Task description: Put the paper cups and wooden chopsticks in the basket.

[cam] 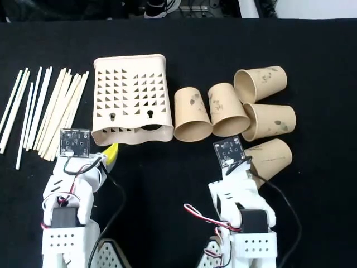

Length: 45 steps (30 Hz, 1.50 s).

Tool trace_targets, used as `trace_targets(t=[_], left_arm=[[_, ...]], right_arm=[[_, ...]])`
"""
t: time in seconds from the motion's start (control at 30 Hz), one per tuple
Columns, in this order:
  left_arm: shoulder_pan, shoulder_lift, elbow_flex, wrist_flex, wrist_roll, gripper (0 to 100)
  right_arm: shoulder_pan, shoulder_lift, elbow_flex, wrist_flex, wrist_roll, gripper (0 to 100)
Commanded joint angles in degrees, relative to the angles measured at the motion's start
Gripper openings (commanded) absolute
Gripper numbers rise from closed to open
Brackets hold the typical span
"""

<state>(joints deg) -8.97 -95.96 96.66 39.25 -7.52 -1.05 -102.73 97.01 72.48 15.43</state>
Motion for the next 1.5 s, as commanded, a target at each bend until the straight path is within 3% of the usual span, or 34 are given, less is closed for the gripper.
trace_targets(t=[0.0,0.27,0.43,0.63,0.8,0.93,1.03,1.33,1.4,1.47], left_arm=[[-1.19,8.26,-0.92,-3.69,-0.62,31],[-1.1,25.93,-3.74,-17.58,0.0,31],[-0.66,32.53,-4.26,-27.69,4.4,31],[-0.48,42.64,-10.59,-29.27,9.41,30],[-0.04,47.3,-14.11,-35.16,10.64,18],[4.09,47.65,-14.11,-39.3,5.1,5],[5.67,47.38,-13.05,-38.86,0.97,4],[4.44,47.3,-13.49,-38.15,1.05,3],[4.35,47.3,-15.96,-33.32,1.05,3],[4.35,46.68,-21.23,-23.21,1.14,3]], right_arm=[[0.7,-1.45,-0.22,0.26,0.18,1.4],[0.7,-1.45,-0.22,0.26,0.18,1.4],[0.7,-1.45,-0.22,0.26,0.18,1.4],[0.7,-1.45,-0.22,0.26,0.18,1.4],[0.7,-1.45,-0.22,0.26,0.18,1.4],[0.7,-1.45,-0.22,0.26,0.18,1.3],[0.7,-1.45,-0.22,0.26,0.18,1.3],[0.7,-1.45,-0.22,0.26,0.18,1.3],[0.7,-1.45,-0.22,0.26,0.18,1.3],[0.7,-1.45,-0.22,0.26,0.18,1.3]])
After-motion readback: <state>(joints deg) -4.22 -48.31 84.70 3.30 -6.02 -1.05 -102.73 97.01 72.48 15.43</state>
